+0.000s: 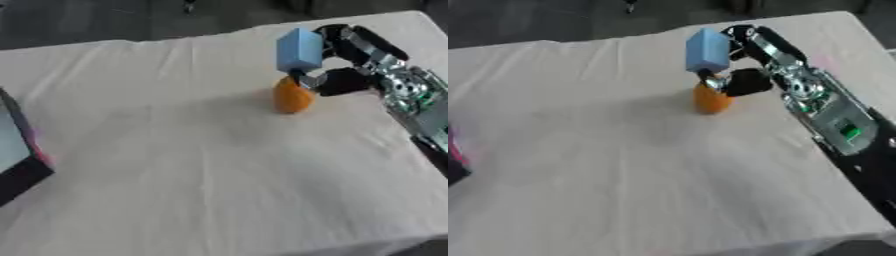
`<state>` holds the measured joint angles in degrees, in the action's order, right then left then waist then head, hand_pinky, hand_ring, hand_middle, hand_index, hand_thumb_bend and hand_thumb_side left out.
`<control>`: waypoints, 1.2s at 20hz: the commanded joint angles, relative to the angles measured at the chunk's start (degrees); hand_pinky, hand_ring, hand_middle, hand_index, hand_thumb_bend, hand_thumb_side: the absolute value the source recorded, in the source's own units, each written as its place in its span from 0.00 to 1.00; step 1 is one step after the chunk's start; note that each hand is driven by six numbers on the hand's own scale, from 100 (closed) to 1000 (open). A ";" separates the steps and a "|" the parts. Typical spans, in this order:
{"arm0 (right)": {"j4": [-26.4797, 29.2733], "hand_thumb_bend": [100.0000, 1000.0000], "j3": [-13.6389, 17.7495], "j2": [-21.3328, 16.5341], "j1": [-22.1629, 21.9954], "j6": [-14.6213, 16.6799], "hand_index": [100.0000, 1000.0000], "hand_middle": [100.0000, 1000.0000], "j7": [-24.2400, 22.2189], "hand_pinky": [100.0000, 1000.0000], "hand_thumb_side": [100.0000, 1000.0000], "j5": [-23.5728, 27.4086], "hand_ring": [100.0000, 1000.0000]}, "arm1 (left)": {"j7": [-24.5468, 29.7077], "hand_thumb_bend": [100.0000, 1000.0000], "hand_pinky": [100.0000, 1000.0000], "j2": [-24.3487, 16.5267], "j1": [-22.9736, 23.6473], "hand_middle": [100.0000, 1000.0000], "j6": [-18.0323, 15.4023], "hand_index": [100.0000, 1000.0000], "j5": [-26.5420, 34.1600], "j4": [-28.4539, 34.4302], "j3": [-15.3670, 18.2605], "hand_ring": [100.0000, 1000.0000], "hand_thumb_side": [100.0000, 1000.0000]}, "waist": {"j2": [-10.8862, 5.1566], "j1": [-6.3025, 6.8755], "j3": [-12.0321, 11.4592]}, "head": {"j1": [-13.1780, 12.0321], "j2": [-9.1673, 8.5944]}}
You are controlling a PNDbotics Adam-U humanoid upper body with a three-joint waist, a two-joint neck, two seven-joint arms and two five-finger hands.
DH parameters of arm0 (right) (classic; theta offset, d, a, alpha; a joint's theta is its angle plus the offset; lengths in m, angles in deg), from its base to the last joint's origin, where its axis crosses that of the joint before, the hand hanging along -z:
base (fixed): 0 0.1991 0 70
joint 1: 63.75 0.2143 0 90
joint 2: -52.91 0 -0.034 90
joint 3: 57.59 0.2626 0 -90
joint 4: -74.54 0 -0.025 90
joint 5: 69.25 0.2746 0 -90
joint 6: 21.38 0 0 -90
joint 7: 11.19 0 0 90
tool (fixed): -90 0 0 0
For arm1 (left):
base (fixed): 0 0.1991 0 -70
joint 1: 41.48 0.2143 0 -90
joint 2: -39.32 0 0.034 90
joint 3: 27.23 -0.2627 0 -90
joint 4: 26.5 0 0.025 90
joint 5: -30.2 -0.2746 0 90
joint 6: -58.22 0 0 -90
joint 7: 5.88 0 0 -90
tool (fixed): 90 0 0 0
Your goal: Pick up the objects with one hand, pass them to the other hand, and then place them into the box on the other side of the table.
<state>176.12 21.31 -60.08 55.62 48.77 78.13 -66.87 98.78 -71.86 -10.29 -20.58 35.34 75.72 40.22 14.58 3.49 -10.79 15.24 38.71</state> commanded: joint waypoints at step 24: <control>-0.55 0.00 -9.60 8.64 11.61 5.61 0.50 0.42 -3.86 0.78 0.00 -3.40 0.74 | 8.55 0.35 0.95 19.89 -8.45 0.84 -4.65 0.87 -25.28 -22.79 -9.03 0.81 0.37 | -0.49 -0.53 -0.86 | -2.39 -1.28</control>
<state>174.53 11.58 -51.10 66.10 54.17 74.69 -69.79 107.81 -51.91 -17.47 -24.81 10.85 53.00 30.48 15.09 3.09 -11.54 13.18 38.34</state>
